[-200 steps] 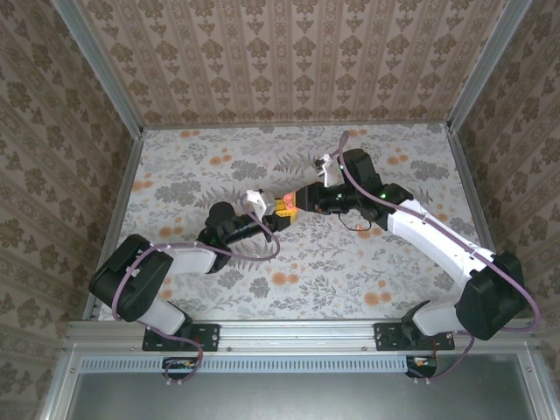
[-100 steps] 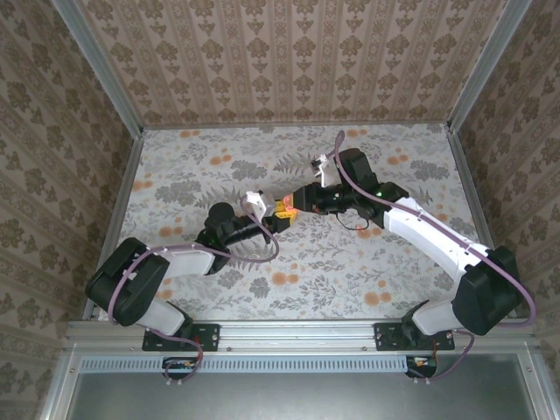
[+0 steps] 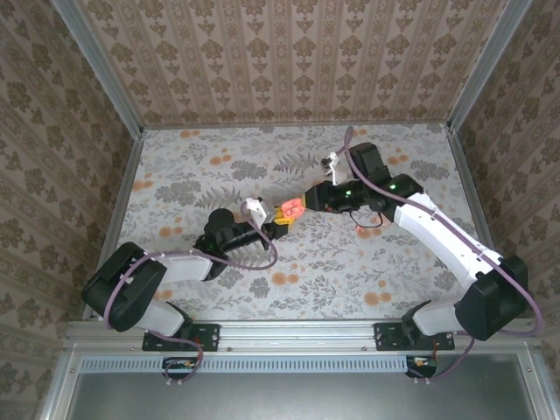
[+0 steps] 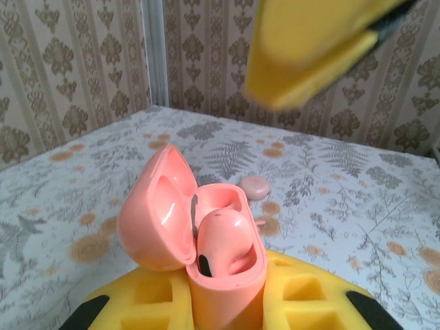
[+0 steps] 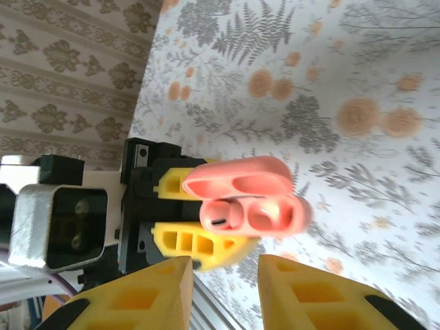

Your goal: Insert the wireless bluetooth earbuds into the charging case

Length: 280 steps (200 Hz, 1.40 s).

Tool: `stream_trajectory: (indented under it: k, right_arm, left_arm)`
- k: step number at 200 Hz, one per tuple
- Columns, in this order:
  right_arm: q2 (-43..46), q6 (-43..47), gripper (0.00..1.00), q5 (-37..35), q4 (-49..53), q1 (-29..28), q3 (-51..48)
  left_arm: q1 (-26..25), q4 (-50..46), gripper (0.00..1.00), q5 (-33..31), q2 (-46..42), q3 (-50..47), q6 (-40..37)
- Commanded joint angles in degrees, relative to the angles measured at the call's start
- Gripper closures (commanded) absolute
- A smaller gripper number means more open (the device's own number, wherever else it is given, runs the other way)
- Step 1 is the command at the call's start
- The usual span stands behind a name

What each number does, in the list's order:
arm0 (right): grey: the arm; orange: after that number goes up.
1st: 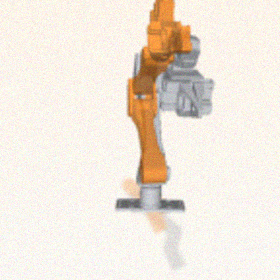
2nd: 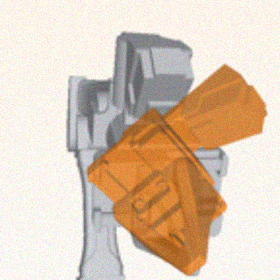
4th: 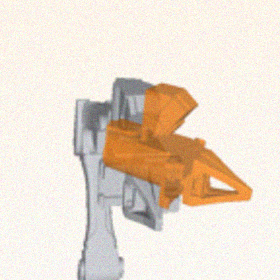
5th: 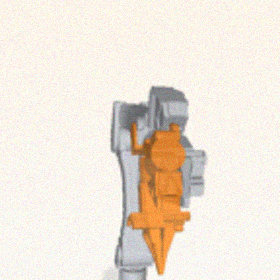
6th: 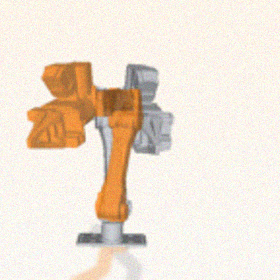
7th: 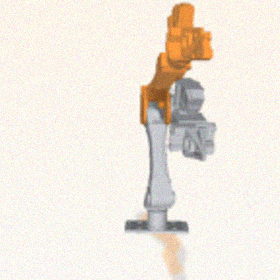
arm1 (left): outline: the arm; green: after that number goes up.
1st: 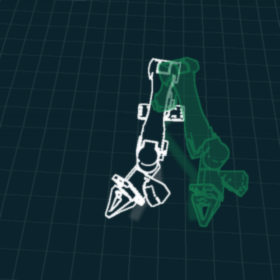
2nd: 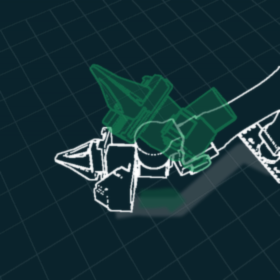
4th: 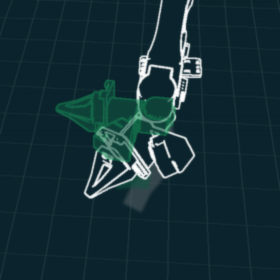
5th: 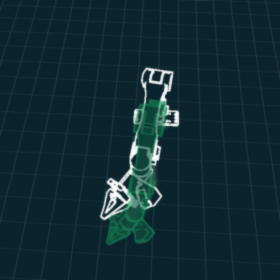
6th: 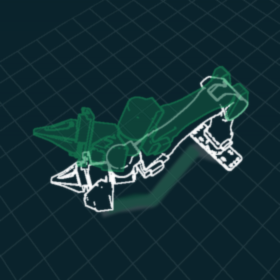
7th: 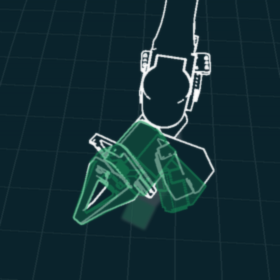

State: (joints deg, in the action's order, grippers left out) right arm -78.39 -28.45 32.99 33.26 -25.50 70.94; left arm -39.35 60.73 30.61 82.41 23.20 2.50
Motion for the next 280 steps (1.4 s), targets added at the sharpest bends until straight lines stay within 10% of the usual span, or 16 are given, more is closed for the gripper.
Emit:
stream_trajectory:
  k: [1, 98, 280]
  right_arm:
    - [1.2, 8.8, 0.68, -1.4, 14.1, 3.3, 3.1]
    - [-15.4, 29.9, 0.61, -26.0, 30.4, 9.8, 5.3]
    - [-34.7, 31.3, 0.47, -24.3, 19.7, 14.2, 7.4]
  left_arm:
    - [-0.6, -0.7, 0.89, -1.7, -1.9, -1.7, -1.5]
    - [-1.4, -5.2, 0.88, -3.4, -5.0, -3.1, -4.0]
    - [-0.7, -8.2, 0.88, -3.4, -2.9, -0.6, -5.5]
